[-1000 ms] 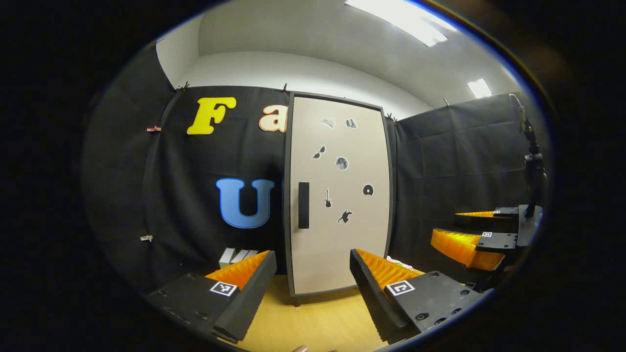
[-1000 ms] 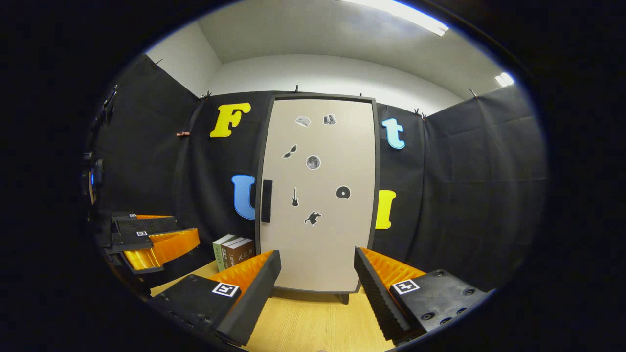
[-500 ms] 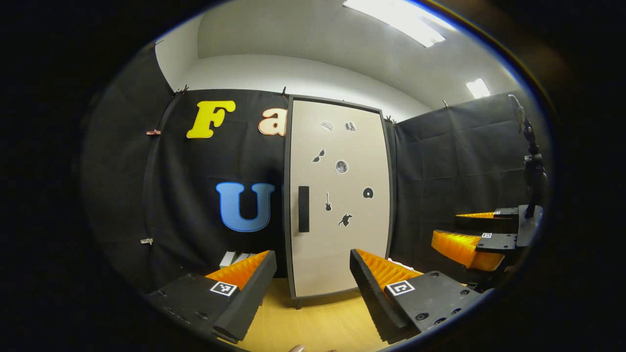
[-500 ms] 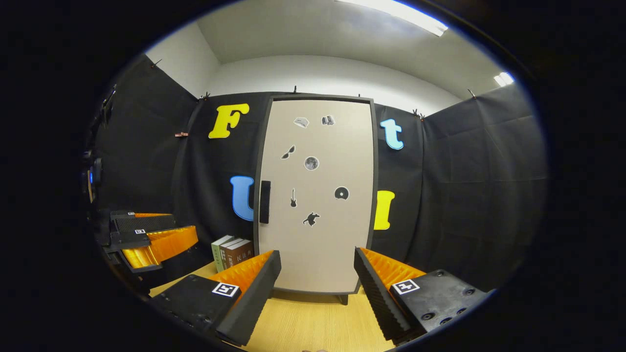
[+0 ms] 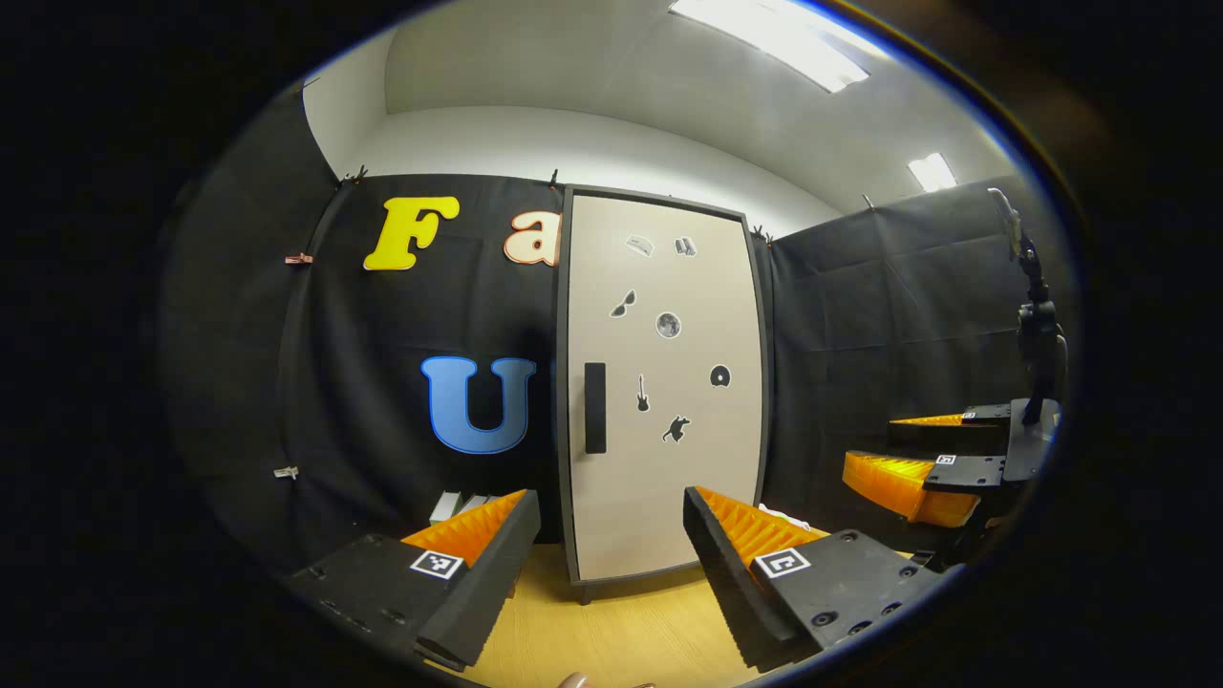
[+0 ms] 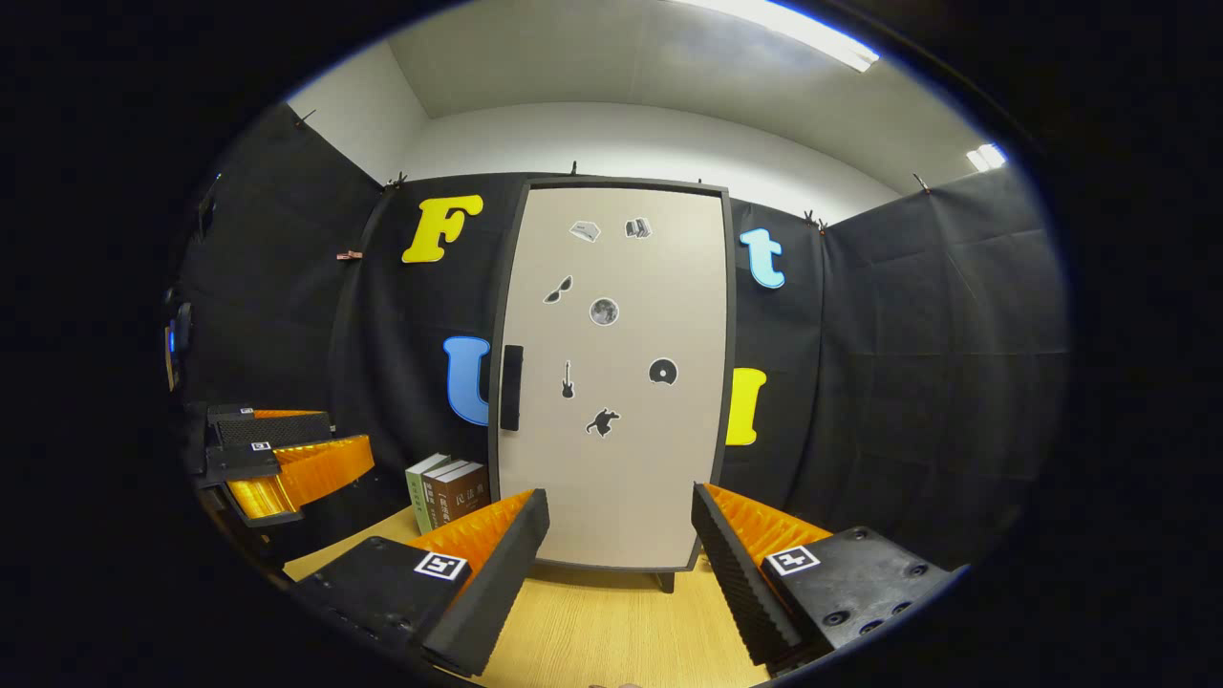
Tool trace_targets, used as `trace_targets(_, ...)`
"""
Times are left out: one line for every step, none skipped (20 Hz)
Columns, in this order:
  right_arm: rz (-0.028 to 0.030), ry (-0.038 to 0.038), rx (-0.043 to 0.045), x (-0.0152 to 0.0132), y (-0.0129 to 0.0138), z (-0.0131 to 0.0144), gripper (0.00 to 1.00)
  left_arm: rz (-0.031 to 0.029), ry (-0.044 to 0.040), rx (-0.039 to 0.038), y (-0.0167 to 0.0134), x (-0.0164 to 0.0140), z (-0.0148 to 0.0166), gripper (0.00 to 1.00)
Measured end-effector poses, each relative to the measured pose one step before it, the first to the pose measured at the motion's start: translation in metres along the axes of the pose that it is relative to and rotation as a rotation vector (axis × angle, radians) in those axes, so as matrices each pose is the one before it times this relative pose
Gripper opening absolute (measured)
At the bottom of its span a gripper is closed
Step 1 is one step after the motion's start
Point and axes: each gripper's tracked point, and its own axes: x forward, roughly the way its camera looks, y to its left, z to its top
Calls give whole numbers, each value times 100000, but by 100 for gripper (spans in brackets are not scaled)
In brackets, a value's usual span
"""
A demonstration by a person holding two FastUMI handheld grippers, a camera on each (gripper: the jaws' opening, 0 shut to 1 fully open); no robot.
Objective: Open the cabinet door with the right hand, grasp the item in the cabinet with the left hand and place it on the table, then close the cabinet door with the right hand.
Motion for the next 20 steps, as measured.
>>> trace_targets(324, -150, 184, -3, 389, -50, 97, 33, -71, -64, 234, -108, 89, 95)
trace_targets(261, 54, 192, 27, 346, 62, 97, 36, 107, 108, 339, -139, 17, 95)
trace_targets(263, 341, 49, 30, 274, -97, 97, 31, 417, 202, 305, -115, 77, 95)
trace_targets(216, 435, -279, 15, 392, -147, 97, -78, 380, 119, 289, 8, -5, 95)
trace_targets(96, -52, -495, 20, 385, -34, 97, -22, 208, -104, 380, -65, 25, 95)
trace_targets(414, -23, -563, 58, 429, 93, 97, -165, 207, -243, 444, -160, -97, 95)
trace_targets(715, -312, -412, 120, 661, 85, 97, 163, 90, -217, 503, -297, 20, 95)
trace_targets(715, -449, -355, 57, 590, 137, 97, 356, 101, -56, 538, -417, -143, 95)
trace_targets(726, -409, -507, 108, 561, 4, 97, 720, 163, 1, 622, -381, -48, 95)
trace_targets(534, -457, -570, 297, 493, 140, 97, 1064, 217, -46, 722, -456, -174, 95)
trace_targets(642, -227, -483, 456, 470, 33, 97, 1228, 534, -91, 691, -254, -127, 95)
trace_targets(1361, -28, -149, 544, 648, 89, 97, 1353, 411, -78, 601, -209, -203, 95)
trace_targets(1625, -261, 341, 629, 809, 160, 97, 1614, 285, -61, 757, -161, -50, 95)
trace_targets(1691, -386, 582, 583, 762, 181, 97, 1550, 217, -40, 569, 75, -151, 95)
trace_targets(1534, -635, 373, 866, 568, 233, 97, 1395, -19, -106, 529, 136, 46, 95)
trace_targets(1414, -375, -26, 751, 525, 68, 97, 1559, 1, -174, 463, 135, -157, 95)
trace_targets(1963, -631, -130, 850, 577, 107, 97, 1525, 234, -166, 421, 198, -86, 95)
trace_targets(1846, -1168, 99, 1133, 553, 296, 97, 1568, 411, 153, 447, 41, -262, 95)
trace_targets(1579, -910, 50, 1222, 509, 177, 97, 1597, 567, 388, 402, 140, -142, 95)
trace_targets(1268, -1017, -153, 1391, 291, 251, 97, 1882, 489, 395, 429, 127, -128, 95)
